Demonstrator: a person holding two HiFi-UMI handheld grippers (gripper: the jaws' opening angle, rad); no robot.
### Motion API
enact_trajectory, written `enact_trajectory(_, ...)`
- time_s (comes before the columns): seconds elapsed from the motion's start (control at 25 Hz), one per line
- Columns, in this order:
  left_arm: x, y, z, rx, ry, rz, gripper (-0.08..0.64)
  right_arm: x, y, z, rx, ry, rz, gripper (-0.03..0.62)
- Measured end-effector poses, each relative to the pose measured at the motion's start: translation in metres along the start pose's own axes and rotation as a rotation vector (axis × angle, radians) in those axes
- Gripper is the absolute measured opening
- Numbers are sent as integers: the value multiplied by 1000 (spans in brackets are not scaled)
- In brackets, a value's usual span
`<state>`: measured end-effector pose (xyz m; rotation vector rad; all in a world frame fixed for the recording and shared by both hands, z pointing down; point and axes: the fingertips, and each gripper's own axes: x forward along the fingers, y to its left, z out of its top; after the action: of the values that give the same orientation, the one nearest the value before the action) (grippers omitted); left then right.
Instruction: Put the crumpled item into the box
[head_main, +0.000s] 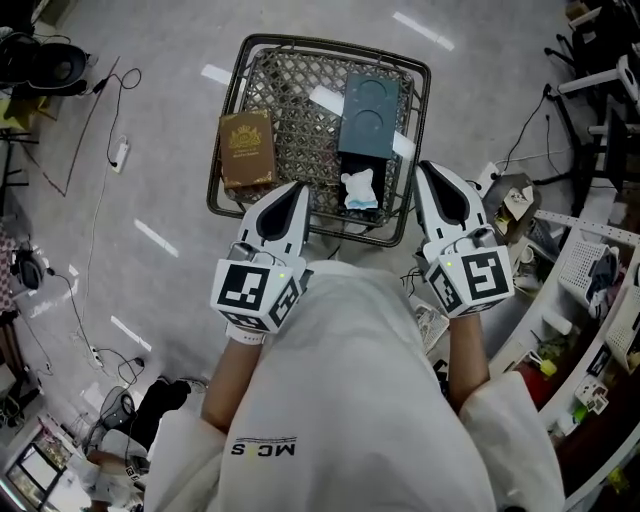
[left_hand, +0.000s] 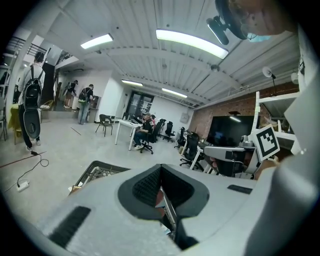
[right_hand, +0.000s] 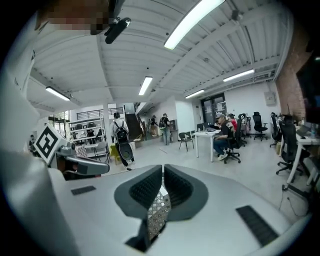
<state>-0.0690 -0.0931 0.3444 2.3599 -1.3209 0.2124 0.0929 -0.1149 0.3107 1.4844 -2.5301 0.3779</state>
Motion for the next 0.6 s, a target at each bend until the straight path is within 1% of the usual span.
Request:
enact_trajectory(0.16,-5,-1,9,15,-23,-1,20,-14,1,11,-23,-51,-8,28)
enact_trajectory(0.28,-7,-2,15,33,-38,-5,20,-23,-1,12,-13,-74,-20,28)
enact_trajectory(0.4,-9,-2,18,34,-48,-2,20,-28,-4,6,-10,-72,-24,28)
enact_trajectory(0.6,-11,-1,17,35,-45,0,20,-26,-3,-7,-2,-50,8,28)
